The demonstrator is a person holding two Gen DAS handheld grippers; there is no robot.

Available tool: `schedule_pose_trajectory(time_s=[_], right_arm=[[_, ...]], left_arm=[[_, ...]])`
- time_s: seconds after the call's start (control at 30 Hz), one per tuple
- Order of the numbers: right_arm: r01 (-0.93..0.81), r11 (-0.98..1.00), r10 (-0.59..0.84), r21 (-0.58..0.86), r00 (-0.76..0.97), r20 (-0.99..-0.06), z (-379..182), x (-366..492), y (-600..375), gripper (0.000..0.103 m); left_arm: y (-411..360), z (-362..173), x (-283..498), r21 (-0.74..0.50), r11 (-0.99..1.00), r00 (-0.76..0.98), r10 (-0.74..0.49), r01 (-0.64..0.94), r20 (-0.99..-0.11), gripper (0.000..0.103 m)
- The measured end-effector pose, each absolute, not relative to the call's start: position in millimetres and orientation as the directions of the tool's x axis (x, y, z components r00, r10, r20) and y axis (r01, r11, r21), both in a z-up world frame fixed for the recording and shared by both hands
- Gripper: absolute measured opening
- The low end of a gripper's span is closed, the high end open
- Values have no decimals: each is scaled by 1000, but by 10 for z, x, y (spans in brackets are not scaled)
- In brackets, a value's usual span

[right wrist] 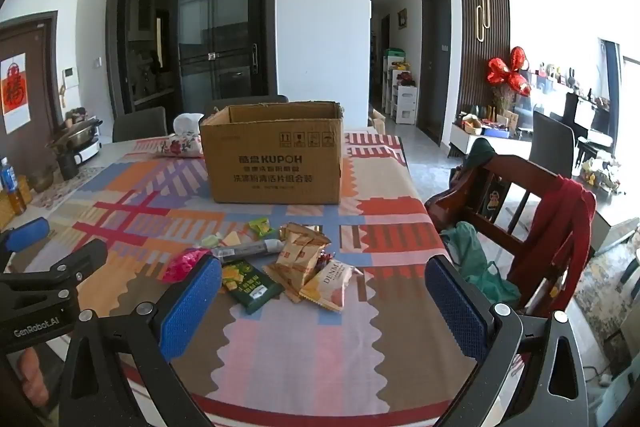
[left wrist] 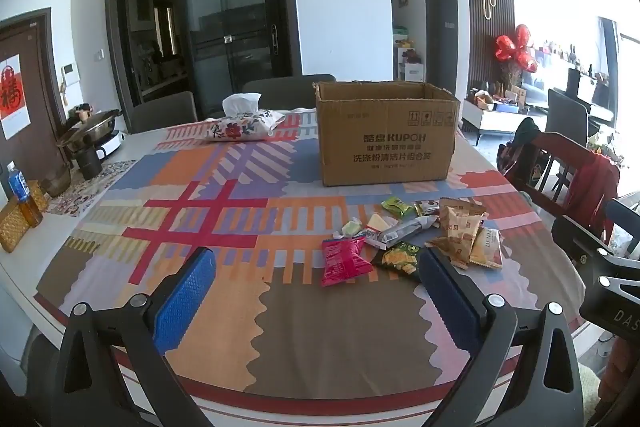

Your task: Organize snacks

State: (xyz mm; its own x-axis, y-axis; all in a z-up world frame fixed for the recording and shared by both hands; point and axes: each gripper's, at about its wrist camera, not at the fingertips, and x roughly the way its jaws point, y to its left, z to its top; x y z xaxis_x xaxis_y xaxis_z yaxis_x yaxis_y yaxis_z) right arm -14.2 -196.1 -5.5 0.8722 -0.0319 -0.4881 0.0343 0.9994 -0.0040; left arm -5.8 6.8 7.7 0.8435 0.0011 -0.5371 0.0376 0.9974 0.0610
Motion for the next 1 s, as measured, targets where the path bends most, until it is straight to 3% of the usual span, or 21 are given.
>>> schedule_pose_trajectory(time_s=[1.0], right_arm=[[34, 999, -32, -5, 873, -486, -45, -153, -1956, 103]], left_arm=[[60, 79, -62, 62, 997, 844, 3, 36, -536, 103]])
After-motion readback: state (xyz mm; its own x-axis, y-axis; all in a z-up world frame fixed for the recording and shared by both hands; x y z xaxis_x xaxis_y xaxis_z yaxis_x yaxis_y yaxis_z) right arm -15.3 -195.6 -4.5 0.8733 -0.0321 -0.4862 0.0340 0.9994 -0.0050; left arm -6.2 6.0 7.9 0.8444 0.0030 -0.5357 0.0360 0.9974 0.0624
